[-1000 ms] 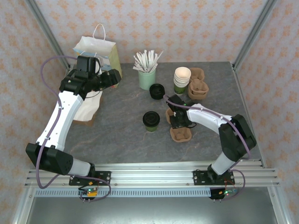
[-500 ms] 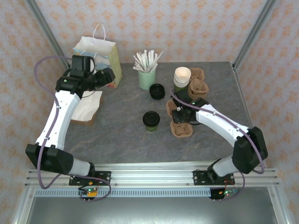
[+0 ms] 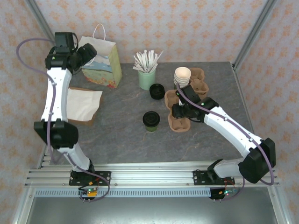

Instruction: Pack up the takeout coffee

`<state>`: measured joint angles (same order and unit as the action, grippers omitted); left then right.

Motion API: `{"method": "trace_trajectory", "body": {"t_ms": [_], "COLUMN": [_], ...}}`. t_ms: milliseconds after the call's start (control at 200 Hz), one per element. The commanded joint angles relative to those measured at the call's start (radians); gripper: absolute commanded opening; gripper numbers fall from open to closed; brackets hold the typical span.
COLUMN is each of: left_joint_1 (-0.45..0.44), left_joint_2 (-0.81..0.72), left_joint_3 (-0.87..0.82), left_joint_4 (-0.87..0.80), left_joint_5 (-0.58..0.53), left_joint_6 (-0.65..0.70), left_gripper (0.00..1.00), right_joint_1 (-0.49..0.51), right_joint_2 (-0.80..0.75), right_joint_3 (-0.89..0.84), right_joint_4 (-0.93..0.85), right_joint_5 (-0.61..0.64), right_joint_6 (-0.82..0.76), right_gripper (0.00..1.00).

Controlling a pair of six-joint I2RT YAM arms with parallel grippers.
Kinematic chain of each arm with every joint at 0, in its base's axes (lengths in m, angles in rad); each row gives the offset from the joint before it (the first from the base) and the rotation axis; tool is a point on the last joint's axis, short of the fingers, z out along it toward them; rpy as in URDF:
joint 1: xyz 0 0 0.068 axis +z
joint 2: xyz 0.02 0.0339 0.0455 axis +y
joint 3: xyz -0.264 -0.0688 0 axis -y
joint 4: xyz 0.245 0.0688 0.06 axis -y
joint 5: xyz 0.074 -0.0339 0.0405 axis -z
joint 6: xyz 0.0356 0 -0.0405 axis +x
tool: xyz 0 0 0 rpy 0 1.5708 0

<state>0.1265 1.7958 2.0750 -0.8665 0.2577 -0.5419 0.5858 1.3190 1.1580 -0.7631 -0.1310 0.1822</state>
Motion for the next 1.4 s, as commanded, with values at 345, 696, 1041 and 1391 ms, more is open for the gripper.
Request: {"method": "trace_trajectory", "body": {"t_ms": [345,696,1041,1391], "left_joint_1": [0.01,0.011,0.016,0.018], "left_joint_2": [0.357,0.451,0.431,0.492], "left_joint_3": [0.404,0.509,0.507,0.512], "left_joint_4": [-0.164,-0.15,-0.102,-0.109], "left_joint_5": [-0.079,-0.019,0.029,0.033], "left_joint_6": [-0.064,-0.09,-0.141,-0.15], "left_gripper": [0.71,0.66,0.69,0.52], "right_joint_1": [-0.004,-0.004,-0.004,-0.004], "right_joint_2": [-0.016,-0.021,-0.014,-0.023], "right_joint_3": [-0.002,-0.036,-0.047,-0.054], "right_joint_4": [0.032,0.047,0.054,0.051], "right_joint_5": [-0.011,-0.018,-0.027,-0.021], "right_joint_6": [-0.012,0.006,0.011,0.014], "right_gripper": [0.3,0.3,0.31,0.31]}}
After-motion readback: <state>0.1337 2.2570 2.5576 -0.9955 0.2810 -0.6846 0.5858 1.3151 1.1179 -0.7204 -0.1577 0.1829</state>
